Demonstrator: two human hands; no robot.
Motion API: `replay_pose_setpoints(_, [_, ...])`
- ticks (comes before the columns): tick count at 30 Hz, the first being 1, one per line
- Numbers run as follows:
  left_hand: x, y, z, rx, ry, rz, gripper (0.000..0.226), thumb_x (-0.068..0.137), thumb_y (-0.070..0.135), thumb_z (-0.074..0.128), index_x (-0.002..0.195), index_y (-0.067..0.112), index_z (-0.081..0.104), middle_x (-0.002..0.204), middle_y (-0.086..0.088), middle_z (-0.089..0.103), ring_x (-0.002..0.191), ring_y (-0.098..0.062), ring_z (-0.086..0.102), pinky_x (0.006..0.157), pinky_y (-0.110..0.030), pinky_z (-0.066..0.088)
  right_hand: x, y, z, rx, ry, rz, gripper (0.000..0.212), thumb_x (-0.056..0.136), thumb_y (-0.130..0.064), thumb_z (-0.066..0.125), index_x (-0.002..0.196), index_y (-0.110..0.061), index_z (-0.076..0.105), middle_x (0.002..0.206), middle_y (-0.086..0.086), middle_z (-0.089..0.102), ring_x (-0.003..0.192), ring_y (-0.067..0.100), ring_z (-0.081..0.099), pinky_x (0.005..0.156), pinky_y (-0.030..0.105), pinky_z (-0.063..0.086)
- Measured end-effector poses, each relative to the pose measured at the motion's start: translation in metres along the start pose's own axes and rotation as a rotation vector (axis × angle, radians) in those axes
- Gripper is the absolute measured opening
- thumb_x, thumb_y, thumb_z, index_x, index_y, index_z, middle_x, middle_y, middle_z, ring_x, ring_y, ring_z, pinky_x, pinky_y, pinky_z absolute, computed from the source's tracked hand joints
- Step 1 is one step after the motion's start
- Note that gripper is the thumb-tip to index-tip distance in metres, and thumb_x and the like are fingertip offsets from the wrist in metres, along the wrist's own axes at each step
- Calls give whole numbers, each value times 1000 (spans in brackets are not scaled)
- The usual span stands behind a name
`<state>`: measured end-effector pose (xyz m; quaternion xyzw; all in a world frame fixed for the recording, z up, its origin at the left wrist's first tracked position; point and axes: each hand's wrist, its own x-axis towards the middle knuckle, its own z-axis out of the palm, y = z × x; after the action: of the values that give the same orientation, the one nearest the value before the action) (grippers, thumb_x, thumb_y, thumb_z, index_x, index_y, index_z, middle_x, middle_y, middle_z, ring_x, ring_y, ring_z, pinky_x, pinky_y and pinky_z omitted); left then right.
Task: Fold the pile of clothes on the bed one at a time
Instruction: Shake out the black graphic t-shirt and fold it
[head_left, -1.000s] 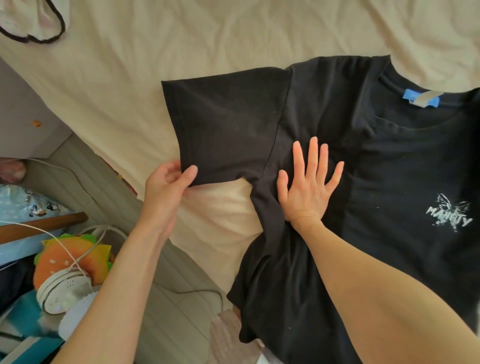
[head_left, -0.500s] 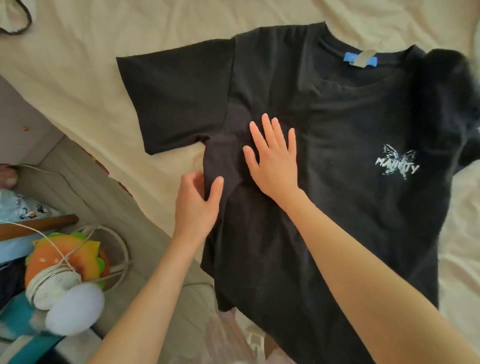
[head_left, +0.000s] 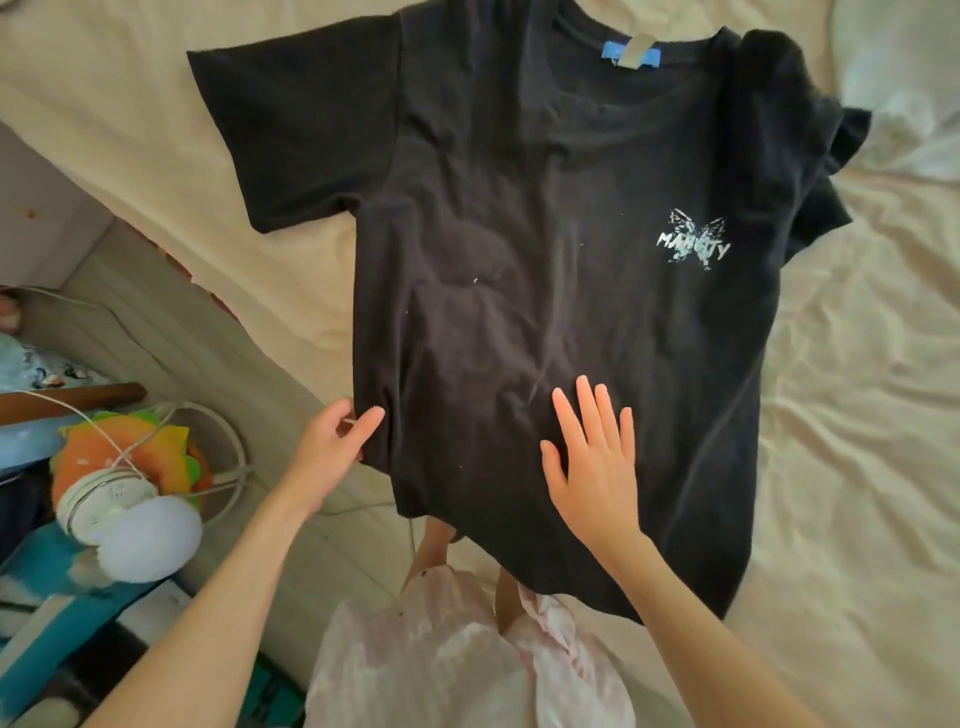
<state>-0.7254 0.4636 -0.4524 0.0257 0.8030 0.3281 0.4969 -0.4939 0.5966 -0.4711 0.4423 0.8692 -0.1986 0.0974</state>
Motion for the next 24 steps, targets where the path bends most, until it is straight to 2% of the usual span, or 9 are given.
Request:
replay_pose_setpoints(4, [-11,-19,-4,-6,-9,10,3,92,11,56,94,14,57,94,-2,68,87,-13,62,76,-21,47,-10,7,-3,-63,-47,-3,54,92,-32,55,142,-18,42,151,10,34,143,29,25,115,55,14])
replay_pose_setpoints(6, [-15,-25,-8,28,19,22,4,95,9,51,99,11,50,97,-6,65,87,-13,60,72,-16,43,-17,13,-3,-100,-75,65,57,92,-37,52,145,-22,36,155,8,28,145,26,18,113,57,6])
replay_pose_setpoints(9, [-18,-31,-18,161,256,107,18,98,13,44,113,3,42,98,-10,53,87,-20,50,62,-16,34,-27,21,0,-143,-137,142,64,93,-44,49,149,-26,24,158,5,17,147,24,8,112,58,4])
replay_pose_setpoints(12, [-22,-35,-27,220,303,161,25,99,21,44,119,6,41,102,-3,47,90,-16,46,71,-20,33,-32,26,3,-205,-173,131,67,93,-47,46,151,-26,18,159,5,12,147,25,6,113,58,6])
replay_pose_setpoints(16, [-26,-44,-30,295,141,49,32,91,26,59,115,6,50,103,-1,54,95,-17,49,79,-29,39,-30,24,4,-238,-191,150,67,95,-48,43,151,-27,15,160,4,9,147,25,4,114,57,4])
replay_pose_setpoints(20, [-39,-73,-34,465,72,-98,11,89,7,59,86,0,52,80,-17,56,79,-30,55,52,-27,34,-35,25,3,-251,-199,170,66,95,-48,41,151,-27,14,160,3,9,147,24,4,116,54,5])
replay_pose_setpoints(22, [-39,-81,-31,392,111,-248,6,89,-5,52,94,-3,53,93,-21,57,80,-37,60,44,-33,47,-38,26,1,-220,-181,180,64,95,-46,43,151,-26,18,159,4,13,147,24,7,117,51,6])
replay_pose_setpoints(23, [-37,-81,-27,348,158,-308,14,88,-8,50,101,-4,53,104,-23,56,84,-40,60,46,-33,53,-40,27,-1,-195,-168,185,63,95,-44,45,150,-25,21,159,5,15,147,24,8,117,50,6])
replay_pose_setpoints(24, [-34,-77,-22,353,210,-321,22,86,-9,50,107,-5,51,114,-26,52,93,-43,58,57,-36,57,-43,28,-2,-169,-151,195,61,95,-41,46,150,-23,25,158,6,17,147,25,10,117,48,7])
